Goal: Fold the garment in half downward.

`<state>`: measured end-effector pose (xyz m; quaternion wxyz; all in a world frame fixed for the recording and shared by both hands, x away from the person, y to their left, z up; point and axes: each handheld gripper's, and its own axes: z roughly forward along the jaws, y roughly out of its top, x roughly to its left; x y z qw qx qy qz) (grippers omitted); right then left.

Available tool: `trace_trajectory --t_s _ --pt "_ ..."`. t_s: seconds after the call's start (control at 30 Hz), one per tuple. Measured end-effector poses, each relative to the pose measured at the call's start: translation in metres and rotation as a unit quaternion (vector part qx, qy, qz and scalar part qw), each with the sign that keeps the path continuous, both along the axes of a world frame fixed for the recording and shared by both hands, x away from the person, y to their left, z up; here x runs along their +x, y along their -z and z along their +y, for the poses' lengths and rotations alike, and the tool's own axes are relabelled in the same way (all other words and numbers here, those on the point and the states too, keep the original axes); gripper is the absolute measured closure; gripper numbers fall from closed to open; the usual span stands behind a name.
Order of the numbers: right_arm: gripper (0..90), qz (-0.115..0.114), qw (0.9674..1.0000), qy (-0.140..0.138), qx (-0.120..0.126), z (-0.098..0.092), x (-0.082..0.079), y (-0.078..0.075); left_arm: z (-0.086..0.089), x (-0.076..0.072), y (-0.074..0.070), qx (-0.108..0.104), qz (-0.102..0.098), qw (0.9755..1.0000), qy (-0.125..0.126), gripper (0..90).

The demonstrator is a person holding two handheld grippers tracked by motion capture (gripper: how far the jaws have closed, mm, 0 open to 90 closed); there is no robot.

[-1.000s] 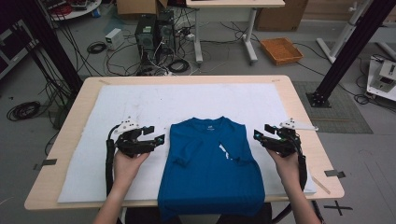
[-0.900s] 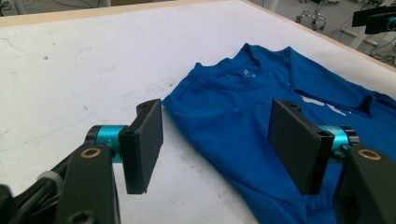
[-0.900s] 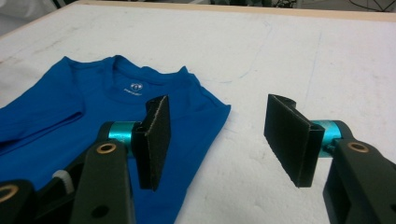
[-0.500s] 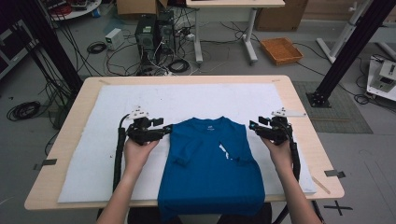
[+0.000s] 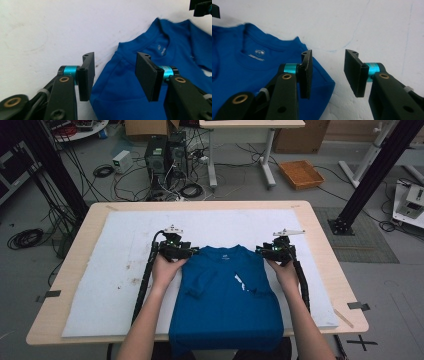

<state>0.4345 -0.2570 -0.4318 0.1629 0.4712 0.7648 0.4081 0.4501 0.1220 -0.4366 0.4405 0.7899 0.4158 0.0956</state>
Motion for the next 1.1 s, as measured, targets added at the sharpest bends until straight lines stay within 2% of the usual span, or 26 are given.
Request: trace_trajectory --t_s 0.1,0.13,0.17,0.2,0.23,0.27,0.3,0.33,0.37,0.4,0.43,0.57,0.6,0.63,0.67,0.7,0.83,0.9,1.0,1.03,1.07,1.1 --pt "61.6 0.007 0.9997 -0.007 -0.021 0.009 0.007 0.006 -0.005 0.004 0.008 0.022 0.012 0.9997 0.002 54.1" --pt "61.6 0.007 0.9997 -0.007 -0.021 0.009 0.007 0.006 -0.005 0.004 0.008 0.022 0.012 0.9997 0.002 55.6" --pt "63.6 0.009 0.9990 -0.013 -0.041 0.015 0.009 0.008 -0.005 0.004 0.011 0.030 0.013 0.9995 -0.002 57.0" --pt "63.6 0.009 0.9990 -0.013 -0.041 0.015 0.009 0.008 -0.005 0.004 0.011 0.030 0.013 0.9995 -0.002 59.3" --pt "64.3 0.013 0.9979 -0.020 -0.061 0.020 0.011 0.010 -0.004 0.005 0.010 0.030 0.014 0.9995 -0.003 59.6" --pt "64.3 0.013 0.9979 -0.020 -0.061 0.020 0.011 0.010 -0.004 0.005 0.011 0.029 0.015 0.9995 -0.005 59.6" --pt "70.3 0.014 0.9967 -0.028 -0.075 0.024 0.011 0.012 -0.006 0.004 0.010 0.037 0.009 0.9992 -0.009 62.0" --pt "70.3 0.014 0.9967 -0.028 -0.075 0.024 0.011 0.012 -0.006 0.004 0.010 0.037 0.009 0.9992 -0.009 63.4" --pt "74.1 0.015 0.9959 -0.031 -0.084 0.026 0.011 0.013 -0.006 0.003 0.010 0.043 0.006 0.9990 -0.010 63.4" --pt "81.7 0.011 0.9959 -0.037 -0.083 0.026 0.011 0.014 -0.007 0.003 0.010 0.047 0.004 0.9988 -0.012 64.9" --pt "88.3 0.007 0.9946 -0.035 -0.097 0.027 0.010 0.012 -0.007 0.002 0.009 0.060 -0.002 0.9981 -0.015 70.0" --pt "88.2 0.004 0.9945 -0.031 -0.100 0.025 0.010 0.011 -0.005 0.002 0.008 0.059 -0.001 0.9981 -0.017 78.3" --pt "87.4 0.003 0.9957 -0.028 -0.089 0.023 0.010 0.010 -0.004 0.002 0.007 0.055 -0.002 0.9984 -0.012 78.0" --pt "79.8 -0.008 0.9976 -0.023 -0.064 0.021 0.011 0.006 -0.005 0.002 0.006 0.038 -0.010 0.9992 -0.009 69.2" --pt "79.8 -0.008 0.9976 -0.023 -0.064 0.021 0.011 0.006 -0.005 0.002 0.006 0.038 -0.010 0.9992 -0.009 66.5" --pt "72.5 0.000 0.9984 -0.029 -0.050 0.022 0.014 0.003 -0.008 0.004 0.006 0.037 -0.011 0.9993 0.001 65.5" --pt "67.1 0.000 0.9981 -0.035 -0.052 0.028 0.019 0.003 -0.014 0.007 0.010 0.048 0.000 0.9988 0.006 62.1" --pt "64.4 0.014 0.9974 -0.038 -0.059 0.032 0.023 0.006 -0.015 0.007 0.010 0.049 -0.003 0.9988 0.006 62.1" --pt "63.9 0.026 0.9963 -0.048 -0.066 0.037 0.025 0.012 -0.017 0.005 0.009 0.070 -0.013 0.9974 0.010 65.1" --pt "66.2 0.024 0.9957 -0.049 -0.075 0.039 0.024 0.013 -0.019 0.004 0.009 0.085 -0.021 0.9961 0.013 69.9" --pt "66.2 0.024 0.9957 -0.049 -0.075 0.039 0.024 0.013 -0.019 0.004 0.009 0.085 -0.021 0.9961 0.013 72.1" --pt "78.6 0.023 0.9954 -0.055 -0.075 0.038 0.024 0.012 -0.021 0.003 0.009 0.086 -0.023 0.9959 0.015 76.1"
